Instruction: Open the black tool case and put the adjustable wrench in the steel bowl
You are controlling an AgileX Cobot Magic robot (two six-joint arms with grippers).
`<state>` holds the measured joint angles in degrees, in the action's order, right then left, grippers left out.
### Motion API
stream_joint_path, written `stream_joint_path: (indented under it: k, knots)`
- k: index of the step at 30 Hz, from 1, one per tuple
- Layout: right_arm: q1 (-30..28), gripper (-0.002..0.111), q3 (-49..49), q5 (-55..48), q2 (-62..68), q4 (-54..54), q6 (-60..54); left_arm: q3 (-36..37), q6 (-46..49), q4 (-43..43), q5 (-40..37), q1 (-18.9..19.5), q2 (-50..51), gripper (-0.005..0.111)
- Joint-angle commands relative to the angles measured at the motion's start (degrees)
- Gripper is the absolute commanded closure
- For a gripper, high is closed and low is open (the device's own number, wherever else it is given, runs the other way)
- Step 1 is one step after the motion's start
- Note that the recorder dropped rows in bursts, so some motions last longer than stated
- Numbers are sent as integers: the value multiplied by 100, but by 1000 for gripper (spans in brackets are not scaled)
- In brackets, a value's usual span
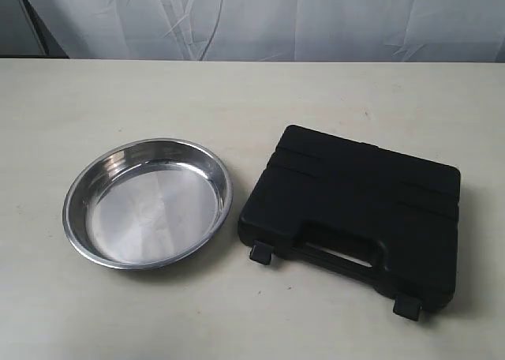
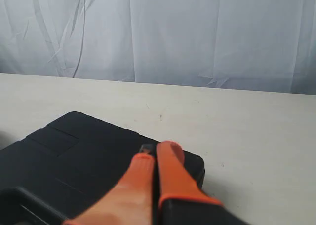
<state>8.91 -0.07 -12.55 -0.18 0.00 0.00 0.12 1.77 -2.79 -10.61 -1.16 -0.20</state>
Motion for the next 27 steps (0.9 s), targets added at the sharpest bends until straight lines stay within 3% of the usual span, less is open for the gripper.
stream_joint_path:
  k: [1, 15, 18, 21, 23, 27]
  knots:
    - [21, 109, 7, 48, 18, 0, 0, -12, -5, 9, 29, -6, 20, 106]
    - [21, 109, 7, 386, 18, 0, 0, -12, -5, 9, 29, -6, 20, 106]
    - [21, 109, 7, 1132, 18, 1101, 493, -12, -5, 9, 29, -6, 20, 106]
    - [21, 109, 7, 2372, 18, 3407, 901, -12, -5, 9, 29, -6, 20, 106]
    - [21, 109, 7, 2557, 18, 4149, 963, -12, -5, 9, 29, -6, 20, 106]
    - [21, 109, -240, 1870, 18, 3987, 1530, -12, -5, 9, 29, -6, 20, 106]
